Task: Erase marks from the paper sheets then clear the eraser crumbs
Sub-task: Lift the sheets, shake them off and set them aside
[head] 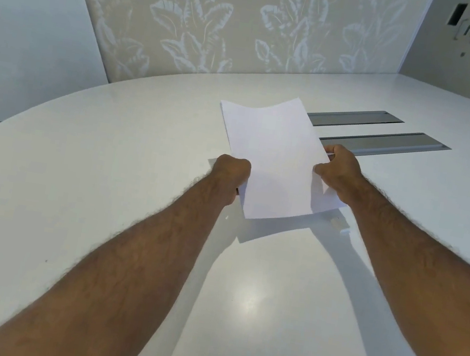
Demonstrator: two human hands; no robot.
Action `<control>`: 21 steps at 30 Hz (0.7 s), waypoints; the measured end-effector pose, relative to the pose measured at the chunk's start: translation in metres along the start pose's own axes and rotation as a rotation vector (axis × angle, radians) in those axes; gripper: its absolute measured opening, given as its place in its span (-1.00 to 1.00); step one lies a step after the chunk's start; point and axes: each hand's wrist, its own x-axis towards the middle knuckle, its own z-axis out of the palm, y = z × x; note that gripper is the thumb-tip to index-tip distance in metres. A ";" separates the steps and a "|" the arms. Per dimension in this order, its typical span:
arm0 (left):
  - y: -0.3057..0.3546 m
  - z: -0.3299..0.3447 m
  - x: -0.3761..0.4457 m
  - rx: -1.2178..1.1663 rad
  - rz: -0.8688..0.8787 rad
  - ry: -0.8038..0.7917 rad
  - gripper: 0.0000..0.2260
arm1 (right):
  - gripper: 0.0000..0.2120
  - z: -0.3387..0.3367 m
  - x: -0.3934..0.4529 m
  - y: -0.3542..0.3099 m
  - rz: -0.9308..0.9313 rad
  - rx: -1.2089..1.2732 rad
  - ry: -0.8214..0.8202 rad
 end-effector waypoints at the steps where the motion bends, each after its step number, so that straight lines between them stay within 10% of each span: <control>1: 0.000 0.004 0.004 0.025 0.011 0.008 -0.88 | -0.58 0.000 0.005 0.003 0.011 -0.016 -0.007; 16: -0.024 0.025 0.036 0.583 0.096 0.127 -0.91 | -0.58 0.025 0.032 0.048 0.044 -0.443 -0.015; 21: -0.028 0.017 0.030 0.671 0.149 0.110 -0.79 | -0.69 0.020 0.010 0.043 -0.100 -0.414 0.223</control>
